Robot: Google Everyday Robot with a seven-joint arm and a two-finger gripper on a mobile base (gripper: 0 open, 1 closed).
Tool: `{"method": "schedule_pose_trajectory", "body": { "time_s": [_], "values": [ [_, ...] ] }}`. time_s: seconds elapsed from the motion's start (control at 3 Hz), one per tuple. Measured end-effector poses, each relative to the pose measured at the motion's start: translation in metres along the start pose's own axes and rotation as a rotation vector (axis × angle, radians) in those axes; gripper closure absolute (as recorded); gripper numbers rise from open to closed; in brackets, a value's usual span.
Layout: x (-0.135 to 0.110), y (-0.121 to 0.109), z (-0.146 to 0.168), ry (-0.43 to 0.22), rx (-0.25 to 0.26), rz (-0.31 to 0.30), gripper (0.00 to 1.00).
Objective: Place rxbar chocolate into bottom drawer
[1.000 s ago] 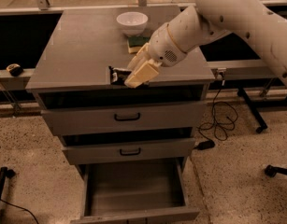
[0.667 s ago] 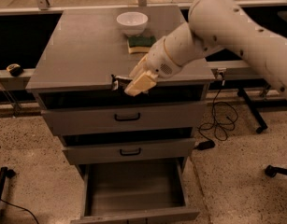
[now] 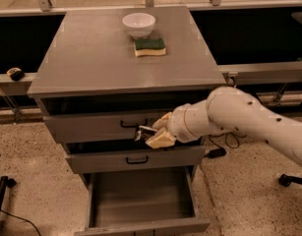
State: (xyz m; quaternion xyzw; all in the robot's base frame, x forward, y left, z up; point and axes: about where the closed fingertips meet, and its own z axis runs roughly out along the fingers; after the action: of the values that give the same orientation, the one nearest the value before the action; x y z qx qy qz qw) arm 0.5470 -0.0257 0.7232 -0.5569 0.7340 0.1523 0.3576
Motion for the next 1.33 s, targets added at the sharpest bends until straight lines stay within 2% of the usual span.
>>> {"method": "schedule_pose_trajectory", "body": {
  "time_s": [0.33, 0.67, 1.0, 1.33],
  "values": [
    [0.007, -0.01, 0.003, -0.019, 0.061, 0.025, 1.0],
    [0.037, -0.012, 0.02, -0.027, 0.12, 0.12, 1.0],
    [0.104, 0.006, 0.06, -0.002, 0.154, 0.131, 1.0],
    [0.159, 0.01, 0.08, 0.004, 0.221, 0.128, 1.0]
  ]
}}
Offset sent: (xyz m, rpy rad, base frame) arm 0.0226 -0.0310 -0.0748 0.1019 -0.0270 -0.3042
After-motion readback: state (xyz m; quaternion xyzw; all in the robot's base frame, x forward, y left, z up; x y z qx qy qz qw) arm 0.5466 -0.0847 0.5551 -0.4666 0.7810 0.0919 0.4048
